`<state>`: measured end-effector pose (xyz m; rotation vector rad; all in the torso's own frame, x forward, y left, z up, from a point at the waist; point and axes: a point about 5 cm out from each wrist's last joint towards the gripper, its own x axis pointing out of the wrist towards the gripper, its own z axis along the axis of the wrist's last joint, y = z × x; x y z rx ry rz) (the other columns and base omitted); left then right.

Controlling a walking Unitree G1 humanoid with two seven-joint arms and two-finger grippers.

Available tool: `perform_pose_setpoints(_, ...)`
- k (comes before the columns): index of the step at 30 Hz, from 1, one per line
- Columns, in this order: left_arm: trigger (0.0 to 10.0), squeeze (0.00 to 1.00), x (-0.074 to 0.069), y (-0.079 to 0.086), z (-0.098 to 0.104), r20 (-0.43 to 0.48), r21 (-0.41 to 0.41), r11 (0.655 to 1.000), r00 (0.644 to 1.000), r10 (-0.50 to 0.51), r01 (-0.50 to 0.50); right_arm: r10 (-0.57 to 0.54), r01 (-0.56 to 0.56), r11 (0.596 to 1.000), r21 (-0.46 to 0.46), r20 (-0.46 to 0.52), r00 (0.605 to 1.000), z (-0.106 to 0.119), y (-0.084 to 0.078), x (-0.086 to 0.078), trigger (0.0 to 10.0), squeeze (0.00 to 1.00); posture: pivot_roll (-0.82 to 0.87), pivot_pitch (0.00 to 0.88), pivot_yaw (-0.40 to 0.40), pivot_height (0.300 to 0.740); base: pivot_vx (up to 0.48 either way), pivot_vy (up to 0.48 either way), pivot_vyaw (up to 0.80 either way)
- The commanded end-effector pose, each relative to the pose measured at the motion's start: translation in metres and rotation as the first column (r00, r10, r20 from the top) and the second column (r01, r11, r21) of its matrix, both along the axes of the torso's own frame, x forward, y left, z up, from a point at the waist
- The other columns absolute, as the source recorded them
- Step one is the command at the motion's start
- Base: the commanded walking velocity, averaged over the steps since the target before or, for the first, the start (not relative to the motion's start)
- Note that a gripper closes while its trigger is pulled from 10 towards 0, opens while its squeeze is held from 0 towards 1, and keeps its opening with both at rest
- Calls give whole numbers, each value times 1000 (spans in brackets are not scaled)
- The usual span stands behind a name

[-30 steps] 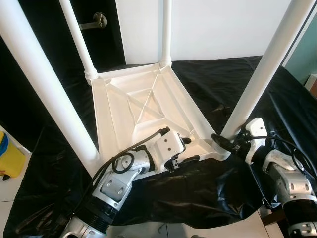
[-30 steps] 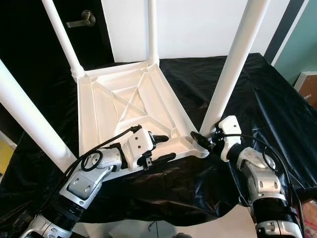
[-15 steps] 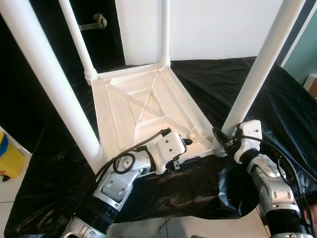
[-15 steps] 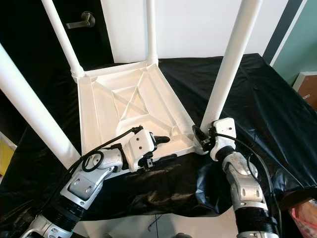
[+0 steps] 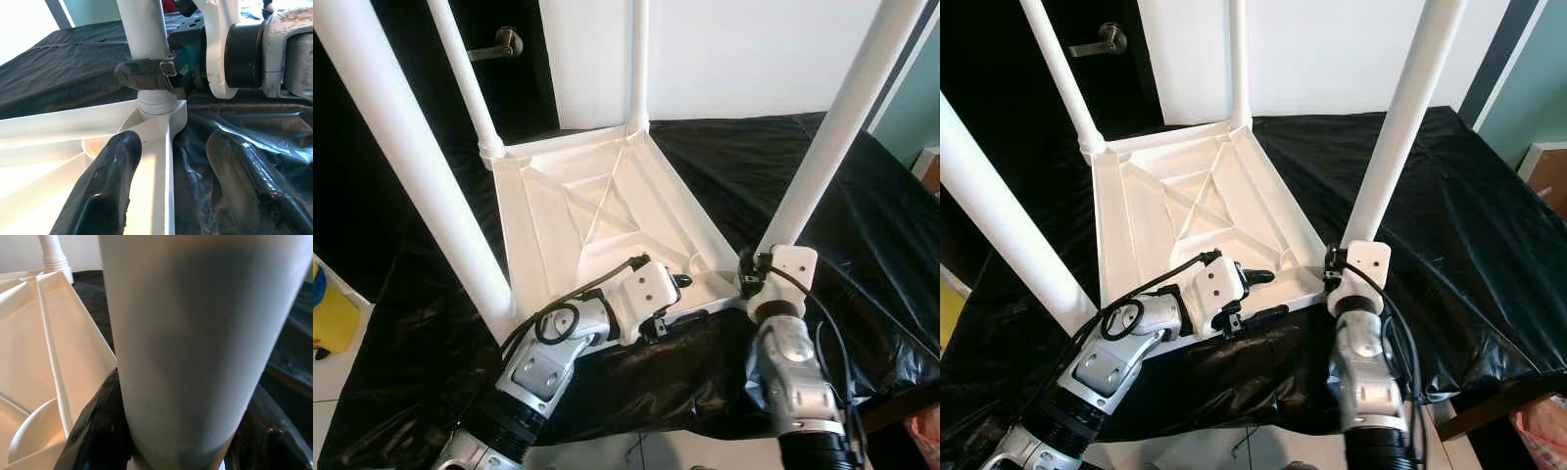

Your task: Building children table

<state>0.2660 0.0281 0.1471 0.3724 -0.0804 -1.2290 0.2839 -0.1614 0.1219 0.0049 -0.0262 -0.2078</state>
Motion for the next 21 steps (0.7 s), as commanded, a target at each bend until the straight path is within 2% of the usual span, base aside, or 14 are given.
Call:
perform_pose_setpoints(1, 10000, 0, -2, 0, -2, -2, 7, 1000, 1000, 10, -10, 21, -20, 1000, 13, -105, 994, -21, 7, -6, 10000, 0, -141, 36, 25, 740, 0, 0, 0)
perform_pose_setpoints(12, 10000, 0, 1, 0, -1, 1, 0, 1000, 1000, 19, -19, 3, -5, 1000, -21, -83, 997, -13, 4, -6, 10000, 0, -145, 41, 15, 740, 0, 0, 0)
perform_pose_setpoints(13, 10000, 0, 0, 0, 0, 2, 0, 1000, 1000, 19, -19, 12, -13, 1000, -24, -70, 997, -11, 4, -6, 10000, 1000, -142, 42, 14, 740, 0, 0, 0)
perform_pose_setpoints(18, 10000, 0, 0, 0, 0, 2, -1, 1000, 1000, 20, -20, 31, -33, 999, -29, -49, 998, -8, 3, -5, 10000, 1000, -141, 45, 14, 740, 0, 0, 0)
perform_pose_setpoints(21, 10000, 0, 1, 1, 0, 1, -2, 1000, 1000, 28, -28, 66, -68, 996, -52, -31, 997, -5, -7, -5, 10000, 1000, -143, 54, 17, 740, 0, 0, 0)
